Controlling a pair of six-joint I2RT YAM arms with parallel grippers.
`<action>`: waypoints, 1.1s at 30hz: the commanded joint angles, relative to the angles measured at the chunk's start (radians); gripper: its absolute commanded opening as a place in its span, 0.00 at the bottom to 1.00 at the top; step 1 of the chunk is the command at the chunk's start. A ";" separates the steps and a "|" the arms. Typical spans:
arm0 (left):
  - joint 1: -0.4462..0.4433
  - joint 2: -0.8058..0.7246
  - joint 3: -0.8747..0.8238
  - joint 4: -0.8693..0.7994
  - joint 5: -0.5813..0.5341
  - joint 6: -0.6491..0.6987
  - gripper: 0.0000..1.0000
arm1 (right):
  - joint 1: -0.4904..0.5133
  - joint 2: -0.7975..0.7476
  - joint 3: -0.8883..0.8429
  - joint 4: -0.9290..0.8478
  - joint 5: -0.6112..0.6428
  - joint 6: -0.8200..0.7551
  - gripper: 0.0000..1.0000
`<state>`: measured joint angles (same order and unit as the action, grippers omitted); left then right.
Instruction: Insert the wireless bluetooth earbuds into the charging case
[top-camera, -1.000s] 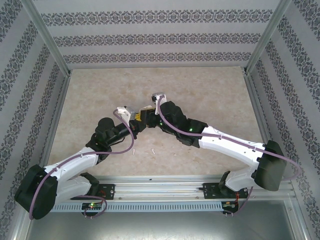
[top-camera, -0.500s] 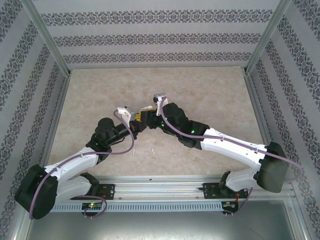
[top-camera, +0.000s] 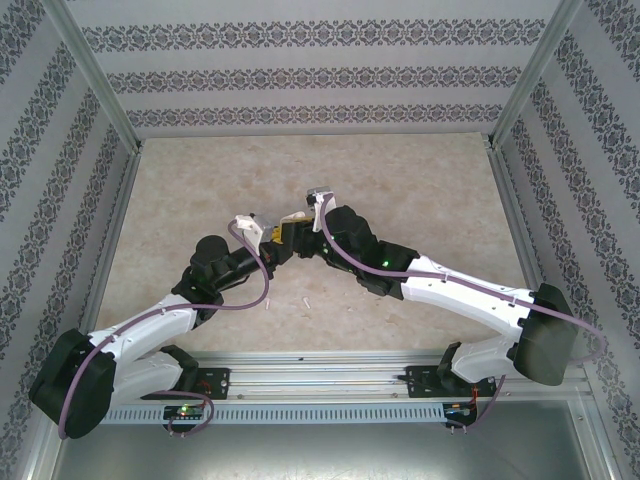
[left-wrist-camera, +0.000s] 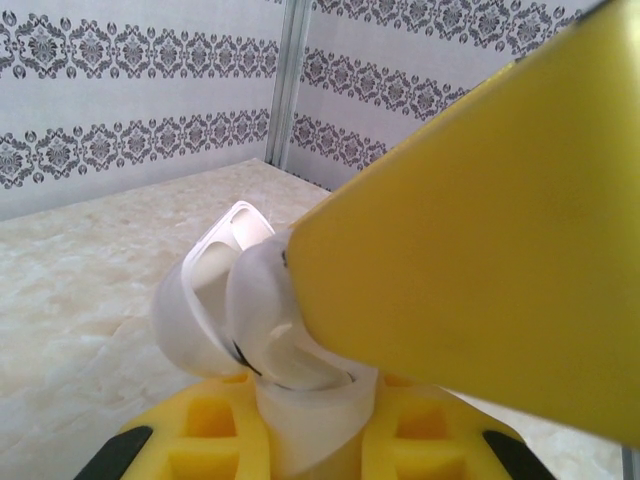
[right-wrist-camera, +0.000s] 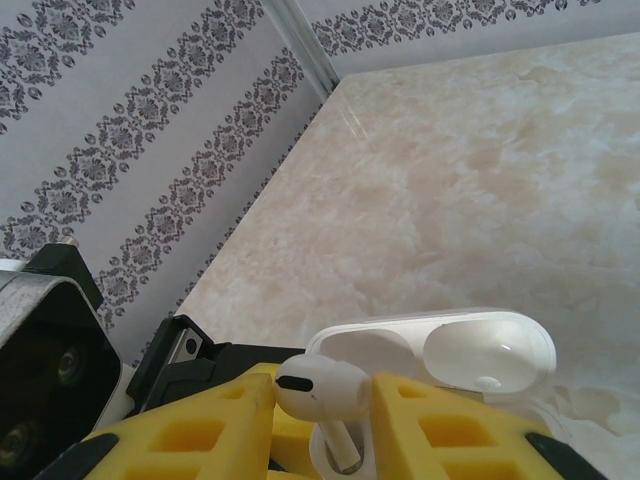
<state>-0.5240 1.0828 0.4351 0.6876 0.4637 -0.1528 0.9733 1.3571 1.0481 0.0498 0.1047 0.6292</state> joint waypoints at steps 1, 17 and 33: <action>-0.009 -0.034 0.053 0.063 0.008 0.039 0.00 | 0.018 -0.011 -0.042 -0.071 0.002 0.012 0.32; -0.009 -0.036 0.067 0.030 0.016 0.039 0.00 | 0.016 -0.064 -0.070 -0.064 0.009 0.045 0.40; -0.007 0.041 0.136 -0.036 0.123 0.028 0.00 | -0.016 -0.163 0.023 -0.280 0.017 0.116 0.45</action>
<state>-0.5243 1.1061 0.5343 0.6369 0.5320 -0.1223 0.9703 1.2201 1.0290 -0.1284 0.1158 0.7128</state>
